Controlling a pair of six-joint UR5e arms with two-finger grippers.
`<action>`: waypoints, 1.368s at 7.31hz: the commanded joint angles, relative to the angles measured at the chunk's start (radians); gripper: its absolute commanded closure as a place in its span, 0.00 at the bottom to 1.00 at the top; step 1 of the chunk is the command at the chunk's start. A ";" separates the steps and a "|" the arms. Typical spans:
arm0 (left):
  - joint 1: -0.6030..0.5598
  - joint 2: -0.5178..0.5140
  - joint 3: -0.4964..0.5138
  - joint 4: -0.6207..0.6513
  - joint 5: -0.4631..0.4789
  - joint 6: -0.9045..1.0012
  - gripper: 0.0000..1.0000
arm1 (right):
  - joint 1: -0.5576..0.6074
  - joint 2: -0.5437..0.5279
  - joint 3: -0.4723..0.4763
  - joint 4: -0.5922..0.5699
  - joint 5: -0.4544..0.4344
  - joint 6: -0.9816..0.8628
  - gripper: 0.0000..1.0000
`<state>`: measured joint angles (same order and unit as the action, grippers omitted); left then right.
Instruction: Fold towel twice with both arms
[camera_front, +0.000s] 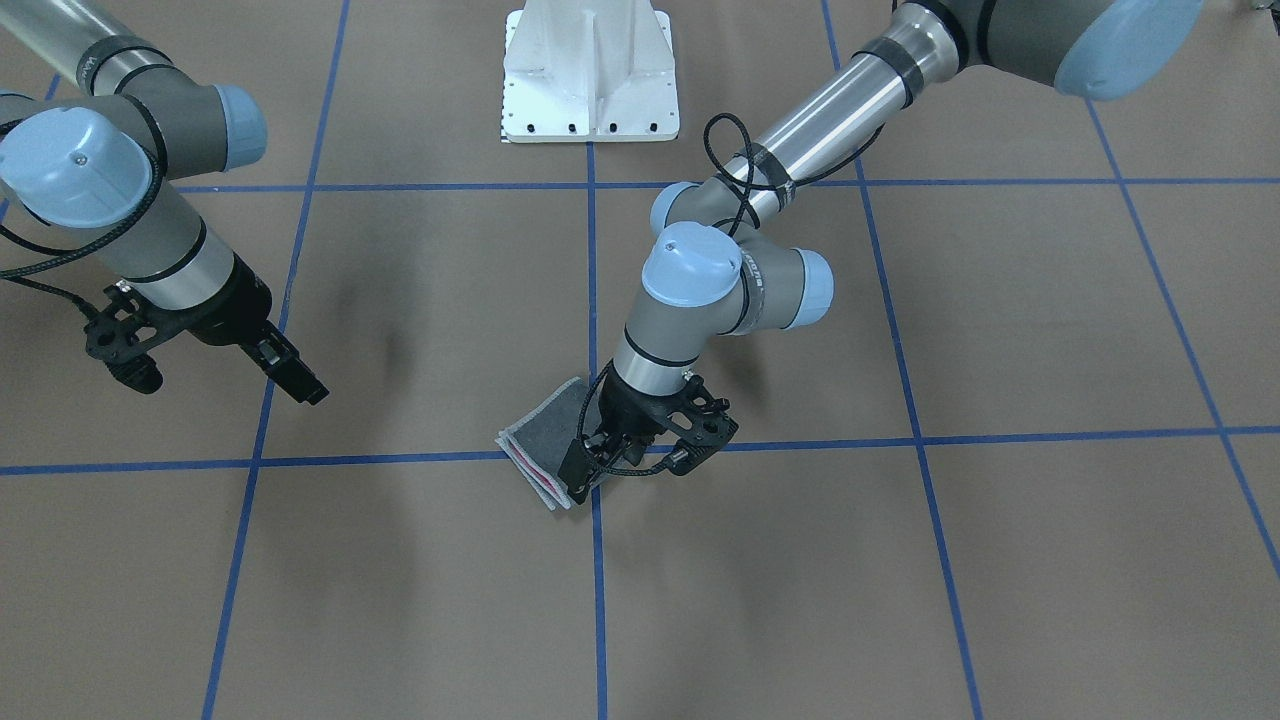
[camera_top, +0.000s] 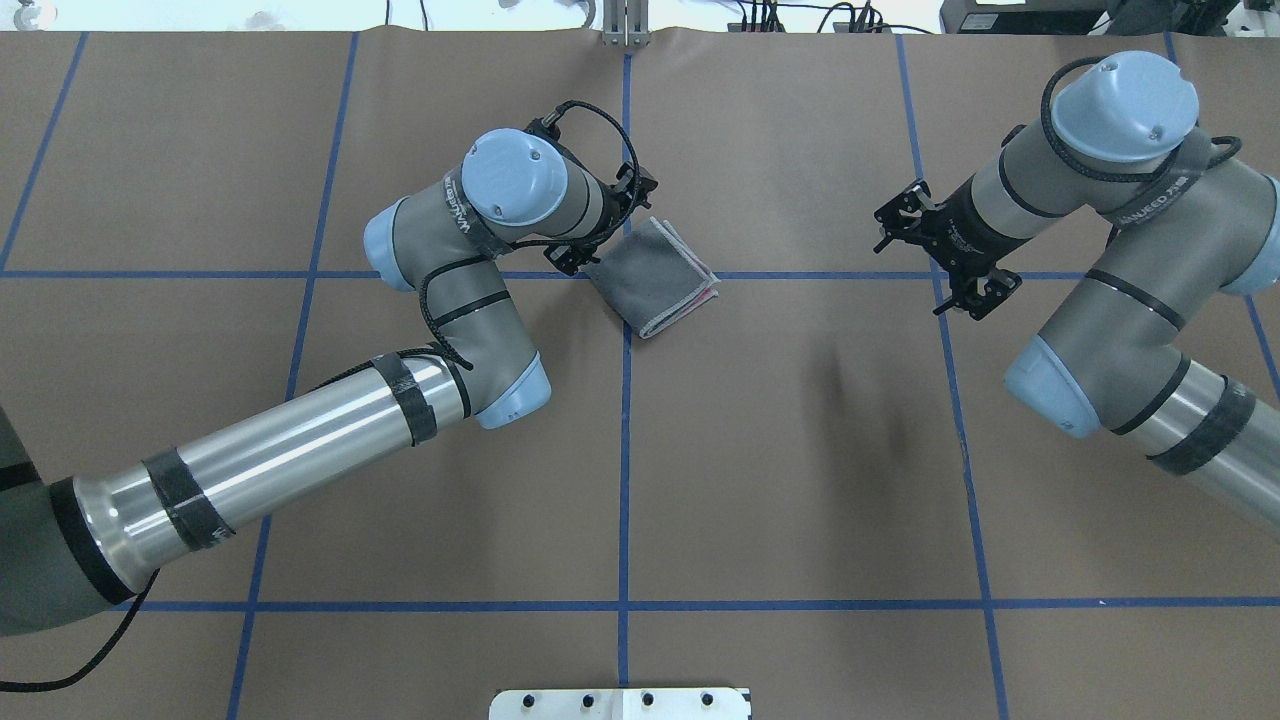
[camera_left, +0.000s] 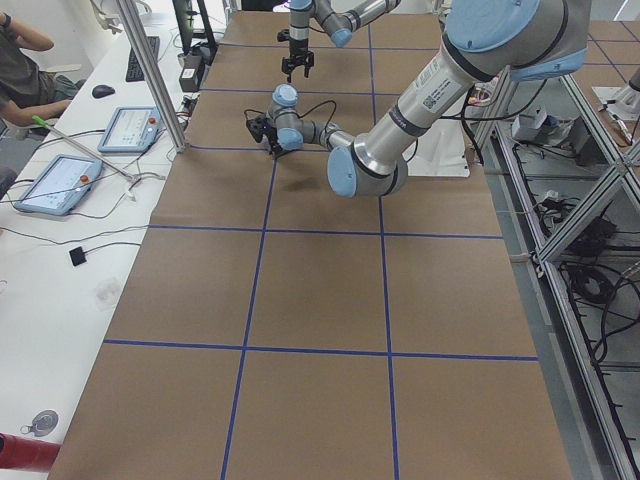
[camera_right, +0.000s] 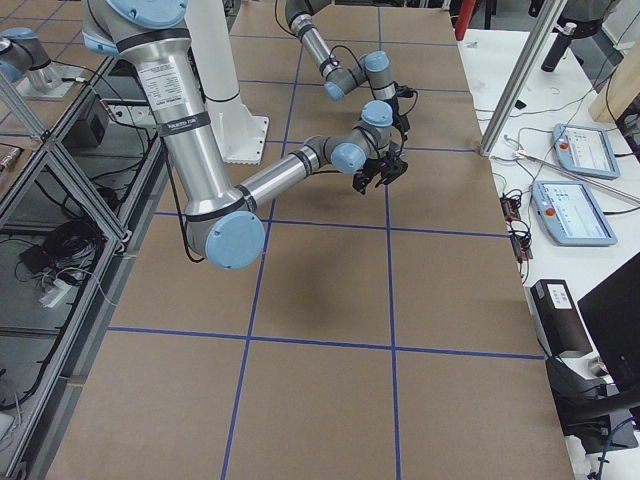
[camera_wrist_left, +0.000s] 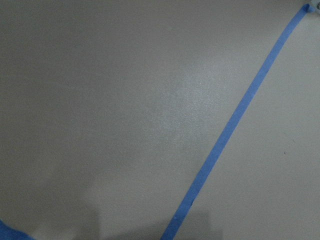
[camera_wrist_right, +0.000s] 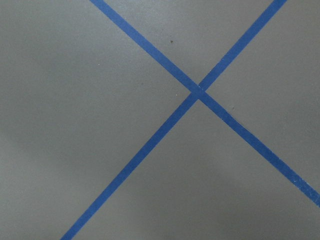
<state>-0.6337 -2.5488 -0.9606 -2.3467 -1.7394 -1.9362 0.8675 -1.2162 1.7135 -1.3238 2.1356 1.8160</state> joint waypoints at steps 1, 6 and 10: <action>-0.020 0.002 -0.088 0.015 -0.034 0.003 0.00 | 0.014 0.001 -0.002 0.000 0.003 -0.004 0.01; -0.130 0.606 -0.949 0.519 -0.242 0.519 0.00 | 0.165 -0.040 0.012 -0.005 0.079 -0.262 0.01; -0.338 1.060 -1.120 0.581 -0.304 1.262 0.00 | 0.422 -0.224 0.009 -0.068 0.254 -1.117 0.00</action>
<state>-0.8994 -1.5955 -2.0685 -1.7696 -2.0176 -0.8950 1.1932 -1.3958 1.7273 -1.3507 2.3152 0.9486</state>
